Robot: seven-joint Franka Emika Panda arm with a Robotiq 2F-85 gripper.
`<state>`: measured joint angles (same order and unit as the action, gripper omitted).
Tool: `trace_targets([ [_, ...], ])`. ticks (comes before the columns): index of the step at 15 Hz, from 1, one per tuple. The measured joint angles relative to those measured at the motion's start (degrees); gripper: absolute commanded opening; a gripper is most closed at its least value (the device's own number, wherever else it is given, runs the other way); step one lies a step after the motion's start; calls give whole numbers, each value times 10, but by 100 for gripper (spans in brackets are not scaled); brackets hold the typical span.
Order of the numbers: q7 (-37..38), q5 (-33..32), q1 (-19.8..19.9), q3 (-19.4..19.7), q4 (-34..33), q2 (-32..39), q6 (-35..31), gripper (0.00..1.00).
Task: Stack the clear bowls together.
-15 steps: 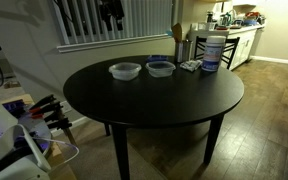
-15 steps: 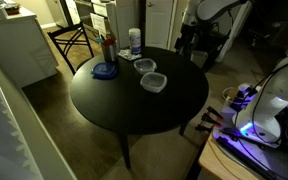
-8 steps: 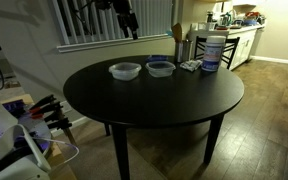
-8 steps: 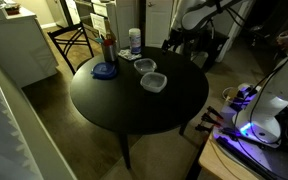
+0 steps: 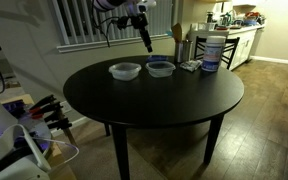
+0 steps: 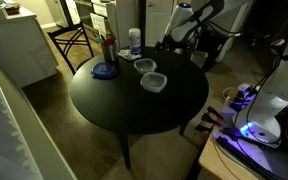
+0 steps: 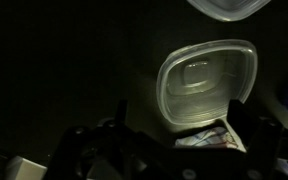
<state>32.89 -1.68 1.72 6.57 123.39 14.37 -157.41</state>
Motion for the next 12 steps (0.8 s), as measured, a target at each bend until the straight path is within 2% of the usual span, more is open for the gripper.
trace_targets([
  [8, 20, 68, -4, 9, -84, 100, 7, 100],
  [12, 20, 82, -1, 13, -139, 144, 37, 100],
])
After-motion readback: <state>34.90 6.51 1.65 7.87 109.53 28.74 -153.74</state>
